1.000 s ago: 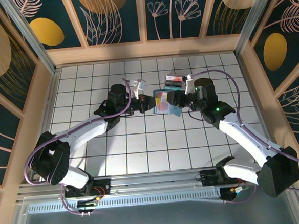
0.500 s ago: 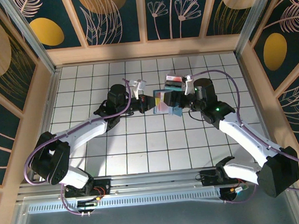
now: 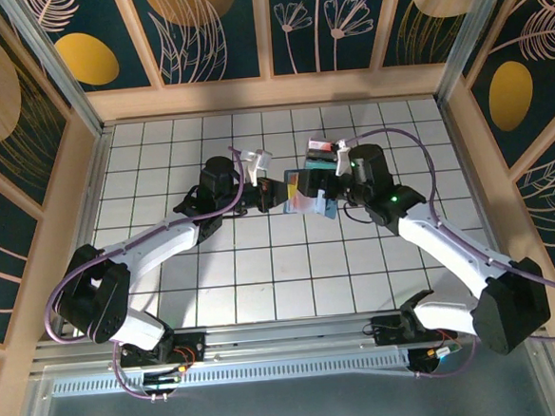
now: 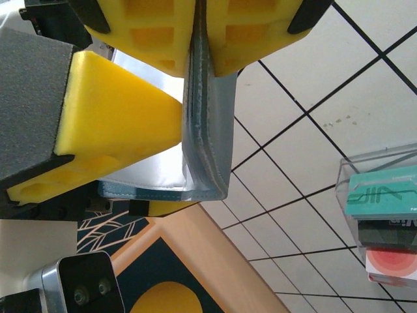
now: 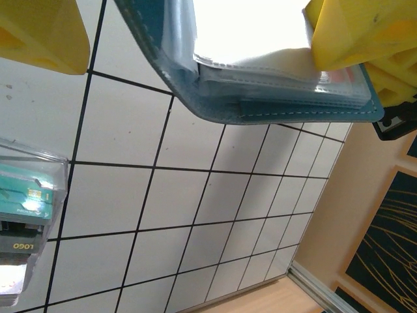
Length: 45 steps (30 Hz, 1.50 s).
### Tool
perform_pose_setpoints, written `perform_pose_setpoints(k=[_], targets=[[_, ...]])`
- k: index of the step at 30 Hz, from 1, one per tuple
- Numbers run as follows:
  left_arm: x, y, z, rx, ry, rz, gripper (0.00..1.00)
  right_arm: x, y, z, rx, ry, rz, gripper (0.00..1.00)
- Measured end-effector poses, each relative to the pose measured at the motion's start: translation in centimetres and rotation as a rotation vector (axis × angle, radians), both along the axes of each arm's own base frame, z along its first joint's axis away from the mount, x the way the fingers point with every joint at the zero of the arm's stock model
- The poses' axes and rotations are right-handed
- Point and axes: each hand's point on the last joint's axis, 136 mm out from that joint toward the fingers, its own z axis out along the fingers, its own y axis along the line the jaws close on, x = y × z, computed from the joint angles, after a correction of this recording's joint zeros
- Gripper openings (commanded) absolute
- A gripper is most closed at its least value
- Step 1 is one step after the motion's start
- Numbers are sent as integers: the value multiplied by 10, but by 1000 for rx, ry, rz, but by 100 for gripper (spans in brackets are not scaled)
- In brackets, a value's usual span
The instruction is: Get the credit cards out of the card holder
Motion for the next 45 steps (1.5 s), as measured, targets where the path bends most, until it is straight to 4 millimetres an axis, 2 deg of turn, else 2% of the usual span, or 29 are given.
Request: perform_pose_setpoints(k=[8,12,15,21,25,29,34,39,42,45], targets=[[3,3,-2,6,6,13,0,5,3,-3,-6,10,2,86],[5,4,-3,11,8,23,0,7,2,-3,-22,11,-19,72],[5,5,-3,17,9,33,0,10,-3,-5,-43,15,-51,66],[6,12,2,26,-13,66,0,11,-14,-13,-89,33,-102,66],[5,14,7,29,-31,76,0,10,-25,-16,-128,41,-145,73],[3,14,4,41,-28,75,0,6,-38,-16,-171,42,-191,76],[2,16,-8,82,5,83,0,-3,-64,-13,-238,43,-274,74],[-1,17,-26,123,63,79,0,-11,-90,-6,-272,44,-368,64],[-4,17,-37,133,104,81,0,-16,-96,-2,-260,46,-396,59],[-10,20,-57,150,168,91,0,-19,-96,-1,-237,56,-404,52]])
